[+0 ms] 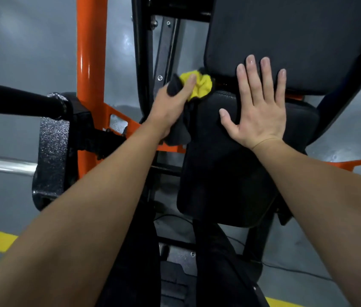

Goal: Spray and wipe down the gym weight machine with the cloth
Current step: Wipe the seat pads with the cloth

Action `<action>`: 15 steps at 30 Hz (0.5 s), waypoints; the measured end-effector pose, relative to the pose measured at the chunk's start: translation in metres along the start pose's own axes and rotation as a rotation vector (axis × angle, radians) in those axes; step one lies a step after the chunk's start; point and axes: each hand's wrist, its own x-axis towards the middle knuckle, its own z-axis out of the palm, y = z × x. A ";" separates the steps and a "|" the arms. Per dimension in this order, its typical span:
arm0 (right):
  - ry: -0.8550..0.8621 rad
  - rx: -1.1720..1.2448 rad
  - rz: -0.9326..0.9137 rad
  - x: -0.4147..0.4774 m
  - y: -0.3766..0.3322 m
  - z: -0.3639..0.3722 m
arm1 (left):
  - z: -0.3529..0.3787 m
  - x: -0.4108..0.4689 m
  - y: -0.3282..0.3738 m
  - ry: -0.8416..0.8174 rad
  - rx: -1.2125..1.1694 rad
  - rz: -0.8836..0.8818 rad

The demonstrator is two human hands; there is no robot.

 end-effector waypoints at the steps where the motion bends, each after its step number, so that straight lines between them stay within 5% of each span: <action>1: -0.002 0.004 0.001 0.000 0.000 0.000 | 0.005 0.002 0.010 -0.005 0.012 -0.001; 8: -0.011 0.004 0.007 -0.001 -0.001 -0.002 | 0.003 -0.023 -0.028 0.013 -0.053 -0.097; 15: -0.032 0.016 0.022 -0.001 0.000 -0.001 | -0.018 -0.091 -0.133 0.069 0.053 -0.484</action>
